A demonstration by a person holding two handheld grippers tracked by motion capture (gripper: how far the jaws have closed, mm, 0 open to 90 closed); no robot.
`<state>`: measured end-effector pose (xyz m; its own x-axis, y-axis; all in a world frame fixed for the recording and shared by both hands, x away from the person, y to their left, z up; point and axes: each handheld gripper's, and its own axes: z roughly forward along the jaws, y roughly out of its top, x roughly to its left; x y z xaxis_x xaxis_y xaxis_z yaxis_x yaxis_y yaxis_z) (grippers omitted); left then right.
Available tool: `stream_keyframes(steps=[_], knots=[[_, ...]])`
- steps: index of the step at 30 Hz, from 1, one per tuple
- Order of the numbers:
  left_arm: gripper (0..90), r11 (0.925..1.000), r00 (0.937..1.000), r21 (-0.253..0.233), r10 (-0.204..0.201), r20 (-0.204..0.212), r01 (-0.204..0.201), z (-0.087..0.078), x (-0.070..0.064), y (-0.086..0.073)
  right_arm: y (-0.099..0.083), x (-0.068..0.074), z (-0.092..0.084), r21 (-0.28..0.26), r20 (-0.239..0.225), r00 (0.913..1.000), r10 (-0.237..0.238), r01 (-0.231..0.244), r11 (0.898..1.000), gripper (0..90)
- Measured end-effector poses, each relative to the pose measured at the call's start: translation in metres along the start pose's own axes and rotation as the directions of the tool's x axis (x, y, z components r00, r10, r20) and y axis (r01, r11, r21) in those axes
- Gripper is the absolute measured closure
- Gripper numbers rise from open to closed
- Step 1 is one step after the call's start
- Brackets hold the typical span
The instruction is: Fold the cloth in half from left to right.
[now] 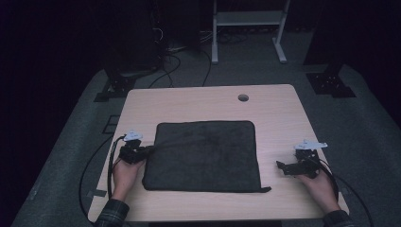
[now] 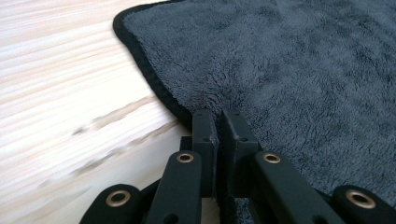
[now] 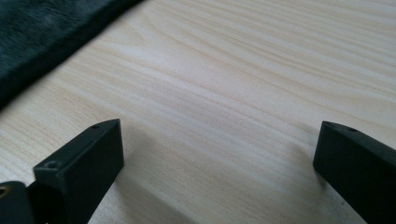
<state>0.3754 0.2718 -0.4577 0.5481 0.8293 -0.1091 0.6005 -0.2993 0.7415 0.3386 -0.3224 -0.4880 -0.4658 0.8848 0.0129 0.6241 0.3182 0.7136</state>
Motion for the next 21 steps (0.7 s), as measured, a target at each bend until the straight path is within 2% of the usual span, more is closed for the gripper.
stream_keyframes(steps=[1,6,7,9,13,14,19,21], knots=[[83.9,1.0000,0.9999,0.010,0.001,-0.014,-0.001,-0.007,0.006,-0.003,0.000,0.000,0.000,0.000,0.000,1.0000,-0.001,0.001,1.000,0.7],[83.9,0.9998,0.9993,0.002,-0.020,-0.031,0.020,-0.018,0.015,-0.007,0.000,0.000,0.000,-0.001,0.000,1.0000,-0.001,0.001,1.000,0.7],[83.9,0.9994,0.9990,-0.004,-0.036,-0.026,0.036,-0.020,0.016,-0.008,0.000,0.000,0.000,-0.001,0.000,1.0000,-0.001,0.001,1.000,0.7],[83.9,0.9994,0.9994,-0.010,-0.033,-0.012,0.033,-0.020,0.017,-0.007,0.000,0.000,0.000,0.000,-0.001,1.0000,-0.001,0.001,1.000,0.7],[83.9,0.9987,0.9994,-0.038,-0.033,0.009,0.033,-0.022,0.011,-0.002,0.000,0.000,0.000,0.000,0.000,1.0000,-0.001,0.001,1.000,0.7],[83.9,0.9983,0.9991,-0.047,-0.034,0.025,0.035,-0.022,0.011,-0.001,0.000,0.000,0.000,0.000,0.000,1.0000,-0.001,0.001,1.000,0.7],[83.9,0.9972,0.9980,-0.072,-0.012,0.062,0.017,-0.022,0.002,0.009,0.000,0.000,0.000,-0.001,0.000,1.0000,-0.001,0.001,1.000,0.7],[83.8,0.9961,0.9959,-0.088,-0.003,0.091,0.011,-0.020,-0.004,0.015,0.000,0.000,0.000,0.000,0.000,1.0000,-0.001,0.001,1.000,0.7]])
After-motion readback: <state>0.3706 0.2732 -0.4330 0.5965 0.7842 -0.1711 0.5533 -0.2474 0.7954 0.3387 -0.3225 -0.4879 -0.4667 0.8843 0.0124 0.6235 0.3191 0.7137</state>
